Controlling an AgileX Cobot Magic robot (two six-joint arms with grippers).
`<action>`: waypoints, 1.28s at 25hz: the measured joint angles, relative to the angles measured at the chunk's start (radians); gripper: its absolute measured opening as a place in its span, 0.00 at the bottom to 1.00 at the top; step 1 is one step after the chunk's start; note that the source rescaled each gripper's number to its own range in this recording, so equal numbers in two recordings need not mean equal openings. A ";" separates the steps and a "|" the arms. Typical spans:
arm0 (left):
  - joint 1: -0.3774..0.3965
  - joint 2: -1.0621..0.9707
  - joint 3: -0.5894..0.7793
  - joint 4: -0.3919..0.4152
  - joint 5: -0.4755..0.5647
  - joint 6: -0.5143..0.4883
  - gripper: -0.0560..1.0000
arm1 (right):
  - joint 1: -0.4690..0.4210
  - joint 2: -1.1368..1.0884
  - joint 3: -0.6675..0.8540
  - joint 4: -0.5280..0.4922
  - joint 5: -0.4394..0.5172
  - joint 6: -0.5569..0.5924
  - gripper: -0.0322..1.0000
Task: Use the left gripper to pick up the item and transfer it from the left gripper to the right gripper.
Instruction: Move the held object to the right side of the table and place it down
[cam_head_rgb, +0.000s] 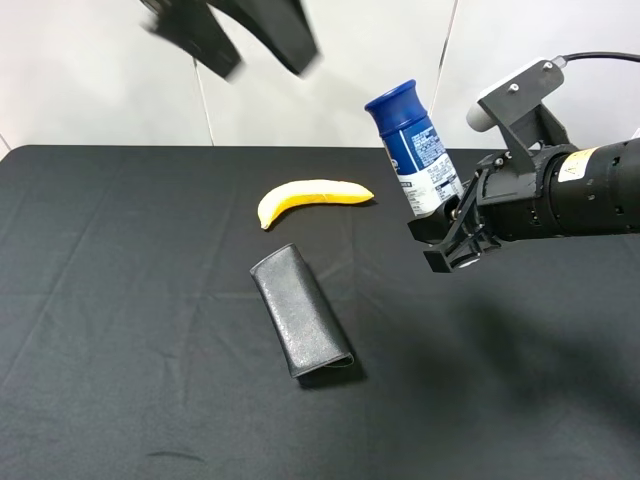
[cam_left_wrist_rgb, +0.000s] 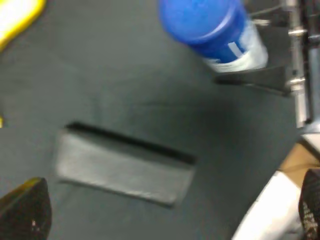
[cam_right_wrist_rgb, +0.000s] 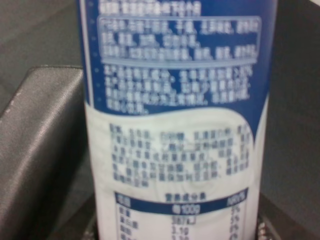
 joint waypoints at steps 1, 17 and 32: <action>0.002 -0.029 0.000 0.042 0.000 -0.016 0.99 | 0.000 0.000 0.000 0.000 0.000 0.000 0.04; 0.003 -0.588 0.471 0.337 0.000 -0.218 1.00 | 0.000 0.000 0.000 0.000 0.003 0.000 0.04; 0.003 -1.291 1.109 0.339 -0.105 -0.222 1.00 | 0.000 0.000 0.000 0.004 0.003 0.021 0.04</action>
